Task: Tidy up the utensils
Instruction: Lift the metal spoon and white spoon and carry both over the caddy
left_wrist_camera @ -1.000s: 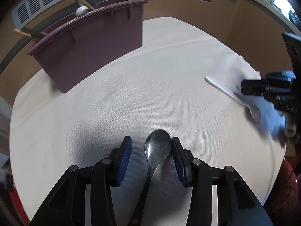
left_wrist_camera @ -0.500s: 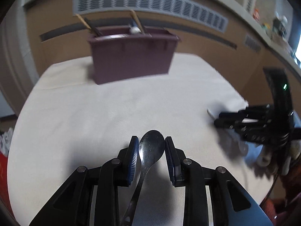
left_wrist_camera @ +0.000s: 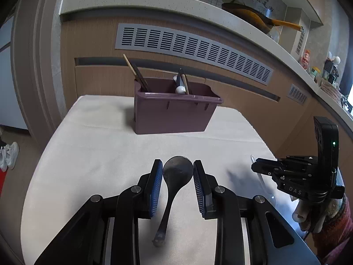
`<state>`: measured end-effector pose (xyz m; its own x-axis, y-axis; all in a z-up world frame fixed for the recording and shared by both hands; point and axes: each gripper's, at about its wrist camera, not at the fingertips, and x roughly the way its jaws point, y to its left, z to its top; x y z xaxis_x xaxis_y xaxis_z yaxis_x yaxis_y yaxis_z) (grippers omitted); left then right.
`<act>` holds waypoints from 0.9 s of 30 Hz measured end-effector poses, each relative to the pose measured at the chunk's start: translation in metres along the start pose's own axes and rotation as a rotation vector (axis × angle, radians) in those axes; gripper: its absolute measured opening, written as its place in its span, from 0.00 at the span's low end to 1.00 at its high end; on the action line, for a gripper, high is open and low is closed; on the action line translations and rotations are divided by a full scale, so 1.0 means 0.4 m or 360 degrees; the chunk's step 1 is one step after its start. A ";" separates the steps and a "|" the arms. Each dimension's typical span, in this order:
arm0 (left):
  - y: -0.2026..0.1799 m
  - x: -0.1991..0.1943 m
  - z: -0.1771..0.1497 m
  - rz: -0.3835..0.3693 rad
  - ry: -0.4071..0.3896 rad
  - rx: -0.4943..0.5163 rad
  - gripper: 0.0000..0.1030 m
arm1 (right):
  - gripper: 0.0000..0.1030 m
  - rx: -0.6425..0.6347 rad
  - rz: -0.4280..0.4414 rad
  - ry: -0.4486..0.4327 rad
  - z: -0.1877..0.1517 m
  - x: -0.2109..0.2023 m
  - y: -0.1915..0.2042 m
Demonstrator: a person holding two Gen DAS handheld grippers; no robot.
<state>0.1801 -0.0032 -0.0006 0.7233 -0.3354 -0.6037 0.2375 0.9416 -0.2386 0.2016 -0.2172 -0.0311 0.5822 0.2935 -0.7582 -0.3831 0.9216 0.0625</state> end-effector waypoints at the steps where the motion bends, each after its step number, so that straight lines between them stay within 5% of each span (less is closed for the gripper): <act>1: -0.001 -0.004 0.003 0.0001 -0.0007 0.0004 0.28 | 0.10 -0.0011 -0.0005 -0.0010 0.001 -0.005 0.004; 20: -0.001 -0.043 0.036 0.0009 -0.0075 -0.0021 0.28 | 0.10 0.0035 0.0020 -0.0116 0.025 -0.042 0.001; 24: -0.008 -0.075 0.118 0.0029 -0.0169 0.0002 0.28 | 0.10 0.0020 0.0041 -0.0299 0.101 -0.105 0.004; 27: -0.026 -0.152 0.250 0.0013 -0.0401 0.0048 0.28 | 0.10 -0.0033 0.0020 -0.0637 0.235 -0.229 0.004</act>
<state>0.1987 0.0104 0.1148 0.8631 -0.3134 -0.3960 0.2473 0.9460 -0.2095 0.2150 -0.2187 0.0996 0.8093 0.3841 -0.4443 -0.4037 0.9133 0.0542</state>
